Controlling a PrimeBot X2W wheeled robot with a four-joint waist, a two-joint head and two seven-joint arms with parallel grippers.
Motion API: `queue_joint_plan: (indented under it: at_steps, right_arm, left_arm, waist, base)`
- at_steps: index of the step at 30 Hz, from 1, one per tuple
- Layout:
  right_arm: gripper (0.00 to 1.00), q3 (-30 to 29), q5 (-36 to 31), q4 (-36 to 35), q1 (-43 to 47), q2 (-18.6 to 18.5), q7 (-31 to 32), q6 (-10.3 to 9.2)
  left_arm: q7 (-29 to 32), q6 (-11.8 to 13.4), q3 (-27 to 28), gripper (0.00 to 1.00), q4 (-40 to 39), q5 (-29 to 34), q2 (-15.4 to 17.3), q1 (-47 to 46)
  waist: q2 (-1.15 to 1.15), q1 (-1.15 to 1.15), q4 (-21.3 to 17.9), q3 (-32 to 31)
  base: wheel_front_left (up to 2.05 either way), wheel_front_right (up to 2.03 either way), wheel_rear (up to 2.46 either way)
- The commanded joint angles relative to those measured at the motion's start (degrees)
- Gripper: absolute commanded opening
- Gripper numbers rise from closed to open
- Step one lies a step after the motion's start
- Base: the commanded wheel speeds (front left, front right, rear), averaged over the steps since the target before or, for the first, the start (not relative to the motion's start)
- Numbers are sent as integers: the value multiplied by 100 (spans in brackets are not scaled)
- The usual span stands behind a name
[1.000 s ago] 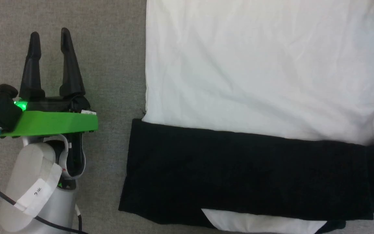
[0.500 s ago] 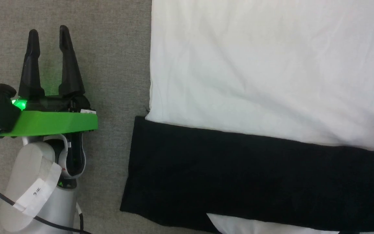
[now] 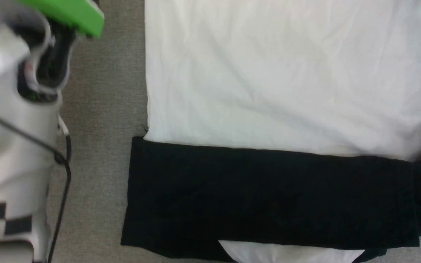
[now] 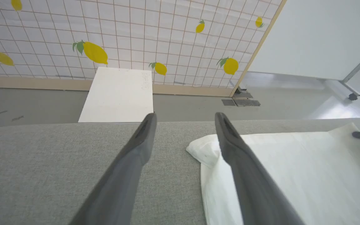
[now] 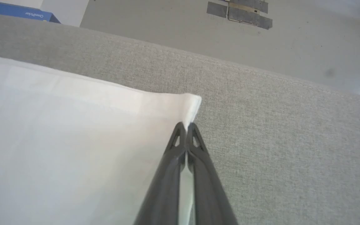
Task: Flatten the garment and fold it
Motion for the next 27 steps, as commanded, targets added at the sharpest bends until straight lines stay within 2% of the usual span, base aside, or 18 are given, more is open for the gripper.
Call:
queue_joint_plan:
  at_steps: [1, 5, 9, 15, 21, 22, 23, 24, 27]
  right_arm:
    - [0, 90, 98, -61, -160, 32, -79, -9]
    - [0, 385, 327, -116, -242, 35, -178, -9]
    - [0, 657, 526, -165, -274, 37, -232, -9]
    - [0, 945, 738, -212, -281, -50, -323, -9]
    - [0, 1064, 841, -119, -290, -117, -447, -9]
    - [0, 1079, 851, -100, -293, -130, -461, -9]
    - [0, 1098, 864, -76, -299, -148, -481, -9]
    - [0, 1112, 874, -56, -306, -162, -497, -9]
    - [0, 1154, 918, 11, -349, -207, -541, -9]
  left_arm:
    - [366, 34, -42, 100, 290, -88, 35, -399]
    - [1531, 184, -291, 100, 1290, -211, 5, -1298]
    - [2317, 412, -493, 100, 2037, -156, -37, -1888]
    - [3134, 707, -720, 100, 2576, -65, -86, -2335]
    - [3610, 687, -865, 100, 2693, -152, -110, -2342]
    - [3674, 678, -877, 67, 2693, -179, -113, -2322]
    - [3770, 659, -904, 7, 2692, -207, -108, -2291]
    - [3838, 642, -926, 0, 2682, -224, -99, -2268]
    - [3937, 602, -951, 0, 2592, -265, -56, -2214]
  waist:
    - [0, -1, -112, 58]
    - [0, -1, -268, 156]
    - [0, -1, -428, 250]
    - [0, -1, -558, 404]
    - [0, -1, -586, 476]
    - [0, -1, -586, 482]
    - [0, -1, -585, 485]
    - [0, -1, -582, 485]
    - [0, -1, -576, 493]
  base:
    - [0, 0, 0]
    - [0, 0, 0]
    - [0, 0, 0]
    - [0, 0, 0]
    - [0, 0, 0]
    - [0, 0, 0]
    - [0, 0, 0]
    - [0, 0, 0]
    - [0, 0, 0]
